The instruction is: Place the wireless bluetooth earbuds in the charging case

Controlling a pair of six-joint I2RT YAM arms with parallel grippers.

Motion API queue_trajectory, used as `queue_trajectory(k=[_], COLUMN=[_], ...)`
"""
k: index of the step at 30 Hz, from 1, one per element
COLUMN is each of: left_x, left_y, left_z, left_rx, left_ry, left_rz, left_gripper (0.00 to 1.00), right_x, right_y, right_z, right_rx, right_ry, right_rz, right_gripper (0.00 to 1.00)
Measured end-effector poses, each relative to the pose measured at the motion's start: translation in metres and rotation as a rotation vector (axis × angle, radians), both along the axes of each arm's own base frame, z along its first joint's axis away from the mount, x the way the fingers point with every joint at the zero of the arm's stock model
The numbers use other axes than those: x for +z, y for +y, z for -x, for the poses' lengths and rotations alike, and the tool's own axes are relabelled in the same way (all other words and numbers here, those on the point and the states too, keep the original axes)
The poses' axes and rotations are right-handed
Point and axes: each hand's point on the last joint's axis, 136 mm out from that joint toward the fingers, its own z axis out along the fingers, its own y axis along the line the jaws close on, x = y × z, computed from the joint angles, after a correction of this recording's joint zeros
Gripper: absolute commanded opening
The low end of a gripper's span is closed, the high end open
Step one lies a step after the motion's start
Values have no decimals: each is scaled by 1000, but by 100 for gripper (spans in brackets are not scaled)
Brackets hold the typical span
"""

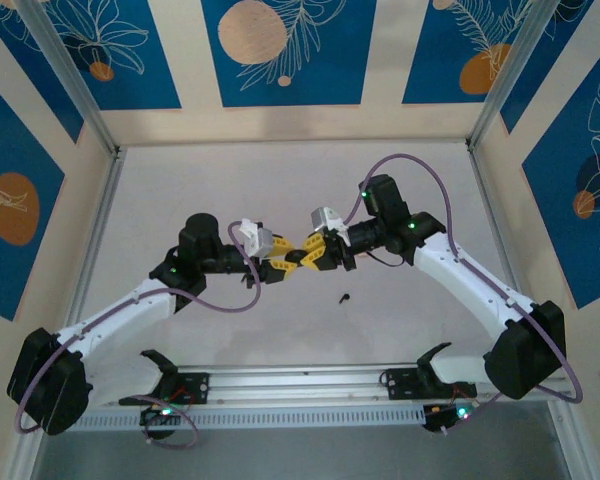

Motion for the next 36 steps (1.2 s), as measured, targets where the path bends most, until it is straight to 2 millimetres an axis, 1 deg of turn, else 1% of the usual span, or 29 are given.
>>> queue_trajectory(k=[4, 8, 10, 15, 17, 19, 21, 29, 36], left_x=[-1, -4, -5, -5, -6, -6, -6, -10, -14], left_y=[0, -1, -2, -3, -3, -3, -3, -3, -2], left_z=[0, -1, 0, 2, 4, 4, 4, 3, 0], left_rx=[-3, -4, -6, -18, -23, -25, -25, -13, 3], left_ry=[3, 12, 13, 13, 16, 16, 17, 31, 36], left_rz=[-2, -7, -8, -10, -11, -11, -12, -26, -39], left_gripper=[42, 42, 39, 28, 27, 26, 25, 24, 24], right_x=[0, 0, 0, 0, 0, 0, 0, -1, 6], right_y=[0, 0, 0, 0, 0, 0, 0, 1, -4], right_z=[0, 0, 0, 0, 0, -1, -2, -10, -21], right_rx=[0, 0, 0, 0, 0, -1, -7, -59, -104], right_ry=[0, 0, -1, -3, -3, -2, -2, 12, 9], right_rz=[-1, -1, -1, -2, -2, -2, 0, 18, 0], right_gripper=[18, 18, 18, 18, 21, 29, 34, 37, 38])
